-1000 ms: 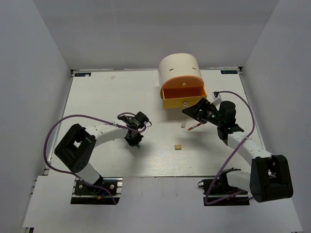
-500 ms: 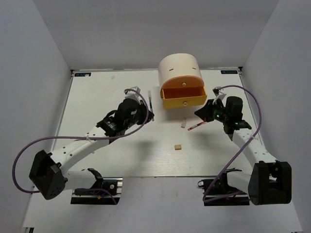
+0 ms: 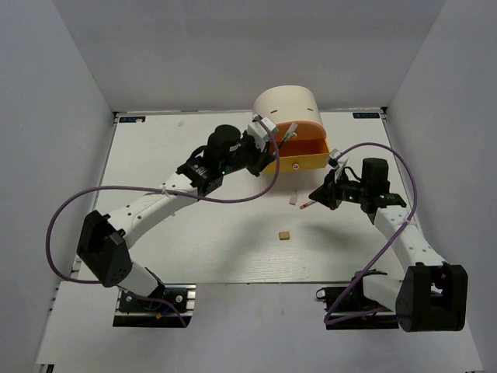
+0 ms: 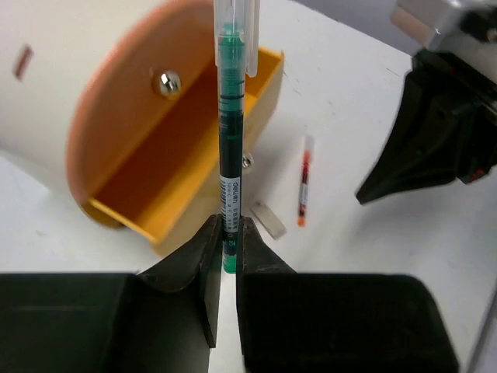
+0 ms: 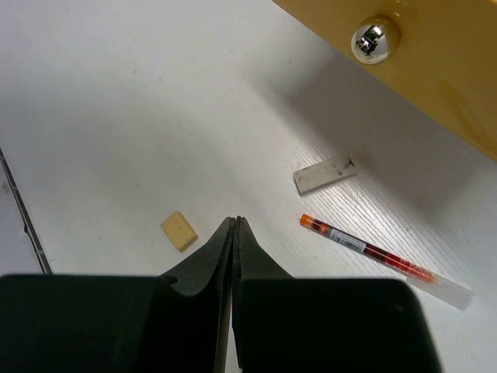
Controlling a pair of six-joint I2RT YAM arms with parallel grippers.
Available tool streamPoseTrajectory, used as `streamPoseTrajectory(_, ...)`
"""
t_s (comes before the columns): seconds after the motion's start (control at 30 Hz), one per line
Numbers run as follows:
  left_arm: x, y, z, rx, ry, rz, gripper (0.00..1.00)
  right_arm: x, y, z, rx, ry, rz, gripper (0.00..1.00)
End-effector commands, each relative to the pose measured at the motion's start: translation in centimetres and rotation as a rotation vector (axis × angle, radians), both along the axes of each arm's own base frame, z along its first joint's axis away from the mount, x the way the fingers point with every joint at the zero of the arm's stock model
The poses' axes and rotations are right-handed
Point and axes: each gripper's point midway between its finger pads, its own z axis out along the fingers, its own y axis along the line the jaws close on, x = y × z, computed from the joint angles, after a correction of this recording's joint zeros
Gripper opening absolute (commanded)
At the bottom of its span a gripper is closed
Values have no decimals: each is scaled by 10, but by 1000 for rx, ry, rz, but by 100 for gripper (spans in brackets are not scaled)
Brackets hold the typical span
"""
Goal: Sort the stationery into containers
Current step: Place the pen in the drawer.
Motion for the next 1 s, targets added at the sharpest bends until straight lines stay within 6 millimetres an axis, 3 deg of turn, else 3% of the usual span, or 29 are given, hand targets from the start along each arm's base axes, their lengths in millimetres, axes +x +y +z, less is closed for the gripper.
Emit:
streamPoseTrajectory(0.0, 15, -8, 34, 70, -220, -69, 9, -1, -3, 17, -27, -108, 62, 3)
streamPoseTrajectory(0.1, 39, -9, 30, 122, -280, -31, 12, 3, -7, 19, -32, -131, 47, 6)
streamPoseTrajectory(0.13, 47, -11, 19, 152, -279, -24, 14, 0, -8, 16, -36, -110, 39, 6)
streamPoseTrajectory(0.23, 60, -15, 11, 198, -306, -14, 14, 1, -11, 16, -38, -113, 25, 7)
streamPoseTrajectory(0.27, 66, -16, -2, 229, -297, -7, 15, 2, -11, 17, -40, -119, 24, 8)
streamPoseTrajectory(0.4, 84, -13, -16, 275, -310, 53, 16, 3, -16, 15, -48, -118, 4, 11)
streamPoseTrajectory(0.5, 91, -12, -17, 277, -323, 89, 27, 4, -17, 15, -52, -125, -2, 14)
streamPoseTrajectory(0.53, 94, -15, -15, 271, -330, 91, 30, 4, -17, 13, -52, -118, -6, 20)
streamPoseTrajectory(0.6, 97, -17, -14, 264, -336, 93, 45, 6, -20, 12, -60, -123, -14, 32)
streamPoseTrajectory(0.77, 101, -21, 7, 213, -370, 109, 64, 14, -28, 5, -150, -213, -2, 46)
streamPoseTrajectory(0.8, 97, -26, 22, 172, -378, 113, 64, 12, -30, 1, -172, -222, 15, 48)
streamPoseTrajectory(0.83, 97, -27, 29, 155, -379, 118, 66, 15, -32, 1, -247, -356, 102, 48)
streamPoseTrajectory(0.97, 83, -22, 86, -14, -403, 147, 72, 1, -37, -28, -401, -506, 317, 48)
